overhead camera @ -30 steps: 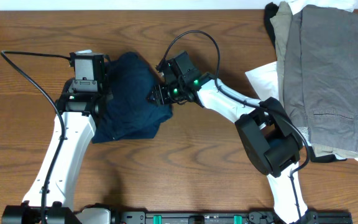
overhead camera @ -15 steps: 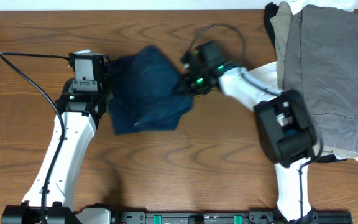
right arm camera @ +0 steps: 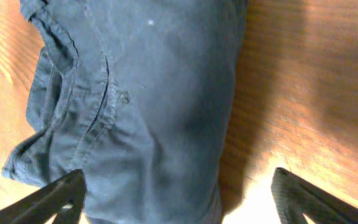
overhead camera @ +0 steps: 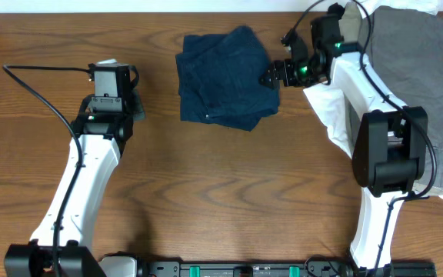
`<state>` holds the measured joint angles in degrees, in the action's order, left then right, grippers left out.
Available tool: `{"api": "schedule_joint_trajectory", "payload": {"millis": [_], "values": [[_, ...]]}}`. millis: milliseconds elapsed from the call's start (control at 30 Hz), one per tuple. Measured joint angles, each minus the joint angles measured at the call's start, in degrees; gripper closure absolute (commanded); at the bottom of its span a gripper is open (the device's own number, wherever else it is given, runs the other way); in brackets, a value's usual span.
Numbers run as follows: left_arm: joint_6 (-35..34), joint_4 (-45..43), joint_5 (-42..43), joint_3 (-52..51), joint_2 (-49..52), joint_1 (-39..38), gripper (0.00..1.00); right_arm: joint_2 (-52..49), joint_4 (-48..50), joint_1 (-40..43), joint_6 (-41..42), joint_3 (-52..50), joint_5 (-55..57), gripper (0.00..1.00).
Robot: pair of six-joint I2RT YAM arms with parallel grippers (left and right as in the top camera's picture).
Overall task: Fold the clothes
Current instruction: 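Grasp the left edge of the folded shorts with the left gripper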
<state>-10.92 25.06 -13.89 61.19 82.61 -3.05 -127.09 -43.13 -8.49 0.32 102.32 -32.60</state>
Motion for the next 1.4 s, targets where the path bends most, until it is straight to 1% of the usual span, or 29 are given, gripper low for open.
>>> {"api": "schedule_joint_trajectory", "payload": {"millis": [167, 333, 400, 433, 500, 567, 667, 700, 833, 967, 1100, 1267, 1400], "values": [[0.1, -3.3, 4.0, 0.0, 2.9, 0.0, 0.83, 0.0, -8.4, -1.9, -0.8, 6.7, 5.4, 0.02], [0.2, -6.5, 10.1, 0.0, 8.3, 0.0, 0.83, 0.0, -10.3, -5.4, 1.1, 8.7, 12.4, 0.02], [0.3, -9.2, 13.6, 0.0, 10.5, 0.0, 0.83, 0.0, -10.7, -6.4, 2.4, 8.7, 13.9, 0.01], [0.5, -10.9, 15.6, 0.0, 11.5, 0.0, 0.76, 0.0, -10.8, -6.8, 3.0, 8.7, 14.7, 0.01], [1.2, -14.3, 19.9, 0.0, 13.5, 0.0, 0.69, 0.0, -11.1, -6.8, 3.8, 8.7, 15.5, 0.01], [1.4, -18.1, 24.2, 0.0, 15.6, 0.0, 0.58, 0.0, -11.5, -6.8, 4.4, 8.7, 16.3, 0.01], [1.9, -22.5, 29.5, 0.0, 18.9, 0.0, 0.45, 0.0, -12.3, -6.8, 5.0, 8.8, 17.0, 0.01], [2.1, -23.7, 30.7, 0.0, 19.8, 0.0, 0.43, 0.0, -12.5, -6.8, 5.1, 8.8, 17.1, 0.02], [1.9, -29.1, 35.6, 0.0, 23.9, 0.0, 0.36, 0.0, -13.0, -6.7, 5.3, 8.8, 17.2, 0.01], [2.0, -33.1, 39.4, 0.1, 26.9, 0.0, 0.28, 0.0, -13.2, -6.6, 5.4, 8.8, 17.3, 0.01], [1.9, -33.0, 41.4, 2.4, 30.9, 0.0, 0.21, 0.0, -13.7, -6.2, 5.4, 8.9, 17.3, 0.01], [1.9, -32.9, 44.9, 6.8, 36.1, 0.0, 0.19, 0.0, -14.5, -5.9, 5.4, 8.9, 17.3, 0.01], [2.0, -32.8, 48.4, 8.6, 37.5, 0.0, 0.14, 0.0, -14.8, -5.8, 5.4, 8.9, 17.4, 0.01]]}}
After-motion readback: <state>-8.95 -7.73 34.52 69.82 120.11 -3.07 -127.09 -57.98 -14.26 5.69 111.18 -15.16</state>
